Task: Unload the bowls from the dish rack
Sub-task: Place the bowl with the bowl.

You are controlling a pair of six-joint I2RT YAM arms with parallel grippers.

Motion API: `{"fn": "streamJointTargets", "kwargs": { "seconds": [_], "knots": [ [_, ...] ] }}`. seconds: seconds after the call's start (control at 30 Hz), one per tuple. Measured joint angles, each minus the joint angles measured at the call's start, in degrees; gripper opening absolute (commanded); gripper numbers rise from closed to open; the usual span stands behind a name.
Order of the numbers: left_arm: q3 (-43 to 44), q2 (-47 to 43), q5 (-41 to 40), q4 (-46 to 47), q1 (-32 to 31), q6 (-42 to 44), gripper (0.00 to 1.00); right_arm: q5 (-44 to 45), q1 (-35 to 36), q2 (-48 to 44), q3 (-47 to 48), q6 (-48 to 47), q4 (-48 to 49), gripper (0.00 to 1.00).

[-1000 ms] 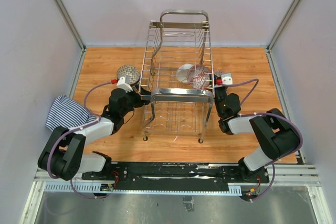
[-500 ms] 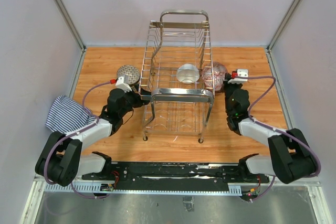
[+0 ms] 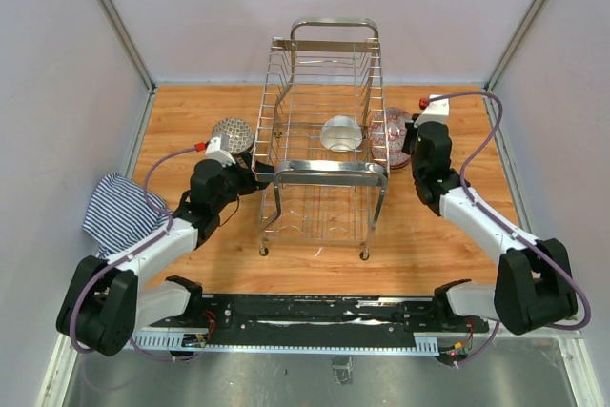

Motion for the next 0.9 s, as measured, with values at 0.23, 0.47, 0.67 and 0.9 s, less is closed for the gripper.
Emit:
{"fn": "streamJointTargets", "kwargs": {
  "seconds": [0.23,0.47,0.67,0.9],
  "knots": [
    [0.3,-3.0,-0.1,-1.9,0.0,0.0,0.72,-0.5,-1.7,4.9,3.8,1.0,-9.6,0.01],
    [0.3,-5.3,-0.1,-3.6,0.0,0.0,0.72,-2.6,-4.0,9.4,6.3,1.6,-12.6,0.01],
    [0.3,-6.2,-0.4,-4.1,0.0,0.0,0.72,-4.1,-4.8,12.9,7.9,1.8,-12.4,0.01],
    [0.3,-6.3,-0.4,-4.9,0.0,0.0,0.72,-6.0,-6.3,16.1,8.5,2.8,-11.5,0.01]
  ]
}}
